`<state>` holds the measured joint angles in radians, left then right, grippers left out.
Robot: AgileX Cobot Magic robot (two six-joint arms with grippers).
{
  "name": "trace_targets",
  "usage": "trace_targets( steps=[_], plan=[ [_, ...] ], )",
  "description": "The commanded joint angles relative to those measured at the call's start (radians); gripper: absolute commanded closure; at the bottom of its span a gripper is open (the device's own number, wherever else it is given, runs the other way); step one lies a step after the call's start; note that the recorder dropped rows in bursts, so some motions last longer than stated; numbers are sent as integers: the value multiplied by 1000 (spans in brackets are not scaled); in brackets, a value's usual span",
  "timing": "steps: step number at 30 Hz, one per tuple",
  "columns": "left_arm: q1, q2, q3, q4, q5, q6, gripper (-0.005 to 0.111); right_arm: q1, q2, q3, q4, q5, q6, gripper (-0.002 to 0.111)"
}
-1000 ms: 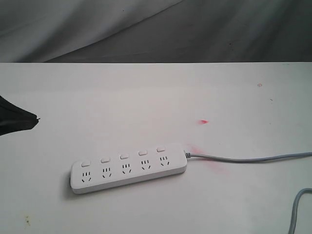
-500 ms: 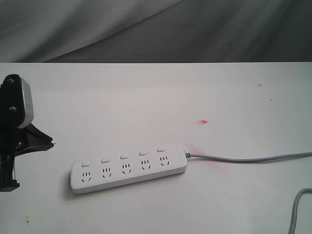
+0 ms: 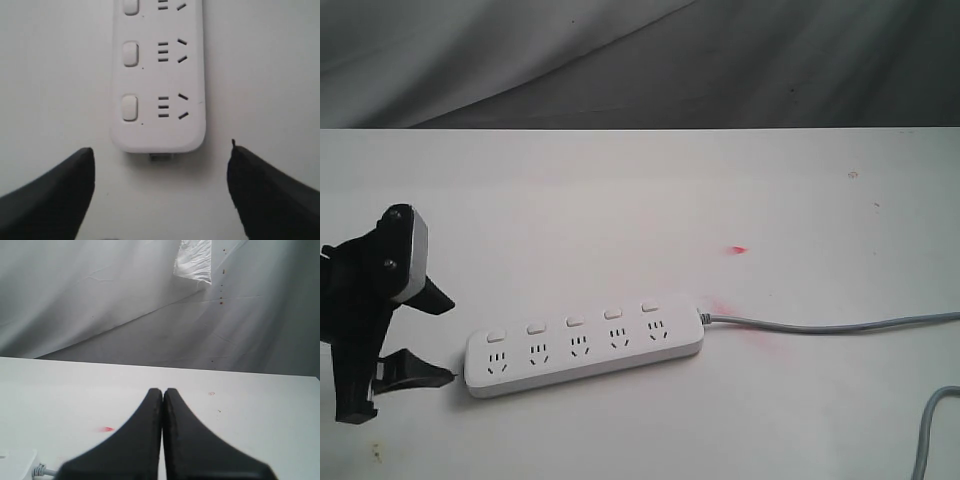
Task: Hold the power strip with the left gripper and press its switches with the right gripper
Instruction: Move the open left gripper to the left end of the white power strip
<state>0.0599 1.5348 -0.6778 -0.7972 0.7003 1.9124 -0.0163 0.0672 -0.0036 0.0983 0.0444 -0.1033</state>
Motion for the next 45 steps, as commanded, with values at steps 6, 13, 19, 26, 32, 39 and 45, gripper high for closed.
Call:
trace_targets(
  steps=[6, 13, 19, 26, 32, 39, 45],
  plan=[
    [0, 93, 3, -92, -23, 83, 31, -7, -6, 4, -10, 2, 3, 108],
    [0, 140, -3, -153, -53, 132, 20, -7, -6, 4, -10, 2, 3, 108],
    [0, 182, -3, -169, -75, 181, 20, -7, -6, 4, -10, 2, 3, 108],
    [-2, 237, -27, -167, -75, 181, 20, -7, -6, 4, -10, 2, 3, 108],
    [-2, 250, -48, -167, -73, 181, 20, -7, -6, 4, -10, 2, 3, 108],
    [-2, 250, -49, -167, -76, 181, 20, -7, -6, 4, -10, 2, 3, 108],
    [-2, 250, -49, -167, -43, 181, 20, -7, -6, 4, -10, 2, 3, 108]
  ],
)
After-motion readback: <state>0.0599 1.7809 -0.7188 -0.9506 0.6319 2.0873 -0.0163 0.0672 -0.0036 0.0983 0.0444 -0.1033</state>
